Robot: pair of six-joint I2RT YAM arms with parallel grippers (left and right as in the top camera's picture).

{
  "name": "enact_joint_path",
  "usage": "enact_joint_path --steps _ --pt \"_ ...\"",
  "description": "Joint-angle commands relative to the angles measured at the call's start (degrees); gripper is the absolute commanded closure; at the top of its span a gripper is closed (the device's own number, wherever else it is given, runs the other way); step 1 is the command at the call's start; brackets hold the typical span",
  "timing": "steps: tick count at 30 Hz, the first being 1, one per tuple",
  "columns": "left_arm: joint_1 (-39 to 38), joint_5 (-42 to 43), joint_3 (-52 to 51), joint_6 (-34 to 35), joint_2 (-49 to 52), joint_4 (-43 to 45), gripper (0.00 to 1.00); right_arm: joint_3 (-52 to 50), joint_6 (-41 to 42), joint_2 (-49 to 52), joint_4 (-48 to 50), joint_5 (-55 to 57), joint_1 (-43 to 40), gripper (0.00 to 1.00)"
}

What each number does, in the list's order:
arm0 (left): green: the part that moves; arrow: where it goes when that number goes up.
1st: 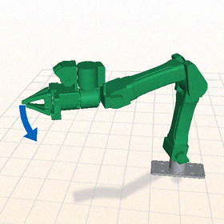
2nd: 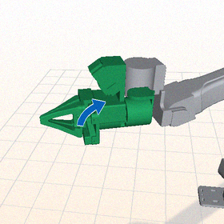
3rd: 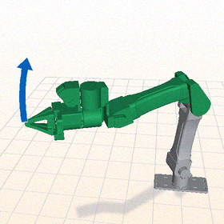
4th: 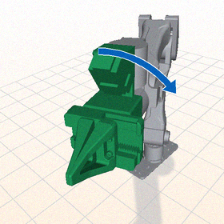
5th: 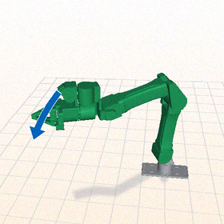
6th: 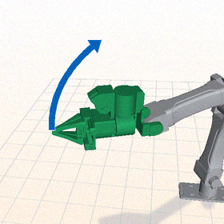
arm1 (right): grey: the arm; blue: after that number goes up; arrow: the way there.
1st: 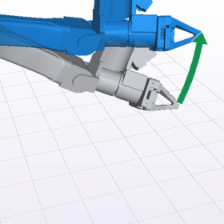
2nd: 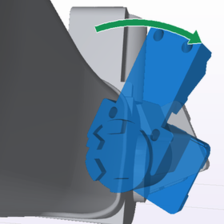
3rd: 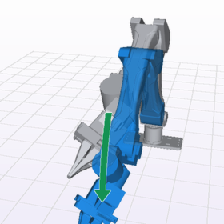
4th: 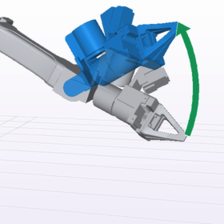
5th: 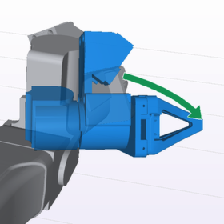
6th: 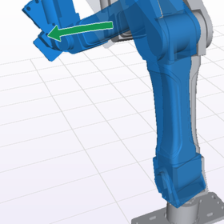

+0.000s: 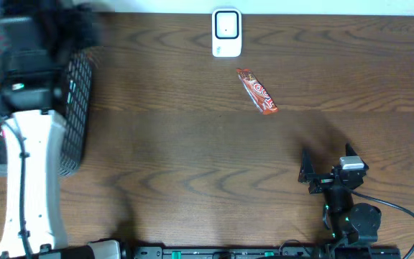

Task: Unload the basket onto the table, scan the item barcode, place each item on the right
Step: 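Return the left gripper to the basket and grasp the purple pad pack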

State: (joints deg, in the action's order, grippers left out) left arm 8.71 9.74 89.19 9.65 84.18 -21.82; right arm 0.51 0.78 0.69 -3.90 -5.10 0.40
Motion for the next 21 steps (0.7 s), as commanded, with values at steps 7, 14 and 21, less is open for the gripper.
enact_joint_path --steps 7,14,21 --pt "15.6 -0.4 0.6 1.9 2.3 -4.0 0.3 -0.2 -0.4 -0.3 -0.1 0.3 0.4 0.01" --pt "19.2 1.0 0.6 7.6 9.9 -5.4 0.02 -0.2 -0.4 -0.3 -0.1 0.3 0.4 0.01" --pt "19.3 -1.4 0.6 7.6 18.1 -6.2 0.0 -0.2 -0.4 -0.3 -0.1 0.3 0.4 0.01"
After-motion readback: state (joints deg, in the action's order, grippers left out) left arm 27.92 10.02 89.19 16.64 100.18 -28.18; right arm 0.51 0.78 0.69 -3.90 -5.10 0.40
